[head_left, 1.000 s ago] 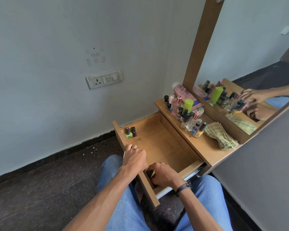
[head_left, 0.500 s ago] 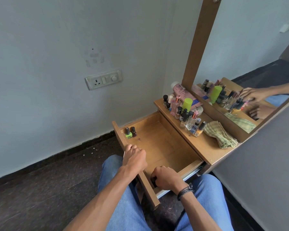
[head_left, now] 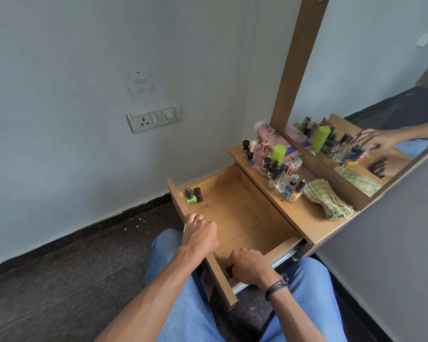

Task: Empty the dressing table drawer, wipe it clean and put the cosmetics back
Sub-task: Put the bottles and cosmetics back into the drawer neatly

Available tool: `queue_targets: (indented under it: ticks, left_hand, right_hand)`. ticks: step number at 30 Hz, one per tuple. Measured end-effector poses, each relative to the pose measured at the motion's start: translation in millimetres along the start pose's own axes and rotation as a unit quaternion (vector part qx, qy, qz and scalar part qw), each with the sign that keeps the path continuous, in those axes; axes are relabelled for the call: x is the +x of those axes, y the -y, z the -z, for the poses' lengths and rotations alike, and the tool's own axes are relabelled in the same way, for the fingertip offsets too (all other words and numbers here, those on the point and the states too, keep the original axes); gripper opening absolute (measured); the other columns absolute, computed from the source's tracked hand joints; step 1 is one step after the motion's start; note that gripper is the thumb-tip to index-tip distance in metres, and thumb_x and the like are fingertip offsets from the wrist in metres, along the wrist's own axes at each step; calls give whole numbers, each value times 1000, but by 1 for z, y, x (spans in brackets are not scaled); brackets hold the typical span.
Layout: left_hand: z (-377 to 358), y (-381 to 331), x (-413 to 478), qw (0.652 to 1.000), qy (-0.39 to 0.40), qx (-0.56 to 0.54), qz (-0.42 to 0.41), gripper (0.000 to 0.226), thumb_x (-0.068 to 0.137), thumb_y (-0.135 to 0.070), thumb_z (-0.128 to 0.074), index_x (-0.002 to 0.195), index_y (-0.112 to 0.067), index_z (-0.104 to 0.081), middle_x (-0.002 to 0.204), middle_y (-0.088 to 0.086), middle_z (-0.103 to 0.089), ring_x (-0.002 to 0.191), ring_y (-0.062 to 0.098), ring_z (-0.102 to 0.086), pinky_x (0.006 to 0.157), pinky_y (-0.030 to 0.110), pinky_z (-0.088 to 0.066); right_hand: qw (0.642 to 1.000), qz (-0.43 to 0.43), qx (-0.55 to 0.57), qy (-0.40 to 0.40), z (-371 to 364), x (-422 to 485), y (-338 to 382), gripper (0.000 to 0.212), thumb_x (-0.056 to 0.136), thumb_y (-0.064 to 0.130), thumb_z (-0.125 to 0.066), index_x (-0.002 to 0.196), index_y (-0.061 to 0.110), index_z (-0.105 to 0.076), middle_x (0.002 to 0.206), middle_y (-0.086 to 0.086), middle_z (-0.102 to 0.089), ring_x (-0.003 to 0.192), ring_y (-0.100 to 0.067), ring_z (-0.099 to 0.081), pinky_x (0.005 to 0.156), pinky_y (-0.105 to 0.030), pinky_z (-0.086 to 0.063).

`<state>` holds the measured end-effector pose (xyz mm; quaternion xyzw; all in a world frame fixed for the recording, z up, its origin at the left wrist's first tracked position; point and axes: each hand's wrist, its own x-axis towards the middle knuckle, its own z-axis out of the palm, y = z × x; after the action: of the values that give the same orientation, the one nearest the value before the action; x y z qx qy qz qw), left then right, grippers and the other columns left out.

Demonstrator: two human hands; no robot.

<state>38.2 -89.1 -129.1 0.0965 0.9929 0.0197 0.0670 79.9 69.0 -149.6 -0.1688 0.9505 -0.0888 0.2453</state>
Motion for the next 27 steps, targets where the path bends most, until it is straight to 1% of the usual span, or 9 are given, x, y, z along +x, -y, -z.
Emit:
queue_targets:
  ticks: [3,6,9,13,18,23,27]
  left_hand:
    - [-1,0,-1,1000,-2,2,-3,22,86,-13,-56,99,-20,-73,104,0,-73,114,21,-54,113,37,-24]
    - [-2,0,1,1000,4,2,-3,22,88,-15,-55,101,-20,-72,107,0,-73,116,21,-53,113,38,-23]
    - [-3,0,2,1000,7,3,-4,23,89,-15,-55,103,-21,-71,109,0,-73,118,21,-53,112,38,-22]
    - [-6,1,1,1000,-6,3,-11,25,90,-14,-54,107,-22,-70,111,-1,-72,117,21,-53,112,38,-22]
    - [-6,2,1,1000,-10,-12,-19,33,88,-15,-58,117,-28,-67,119,-5,-67,118,19,-53,111,37,-22]
    - [-9,6,3,999,4,-35,-27,33,86,-27,-67,119,-33,-64,123,-8,-64,119,15,-52,112,37,-20]
    - [-8,7,5,998,10,-58,-39,39,85,-45,-71,121,-34,-62,127,-10,-60,122,14,-50,111,38,-21]
  right_hand:
    - [999,12,1,-42,-4,-2,0,40,94,7,-41,118,18,-71,110,-5,-72,97,-27,-69,84,-39,-58]
    - [995,16,20,-94,-7,-3,0,39,91,7,-42,114,24,-70,110,1,-68,95,-25,-68,82,-40,-58]
    - [989,18,44,-137,-8,-4,1,30,94,11,-48,108,26,-69,107,6,-67,91,-23,-68,78,-40,-59]
    - [983,21,55,-173,-9,-7,3,32,94,8,-47,109,26,-70,107,8,-67,91,-19,-66,75,-34,-57]
    - [976,21,64,-207,-12,-9,4,31,97,9,-48,109,27,-70,105,7,-68,93,-17,-65,76,-32,-56]
    - [970,23,68,-232,-15,-9,4,26,98,11,-51,106,26,-71,102,7,-69,92,-17,-66,74,-30,-56]
    - [967,21,67,-243,-16,-8,4,22,100,15,-52,103,26,-72,99,7,-70,90,-17,-66,72,-30,-56]
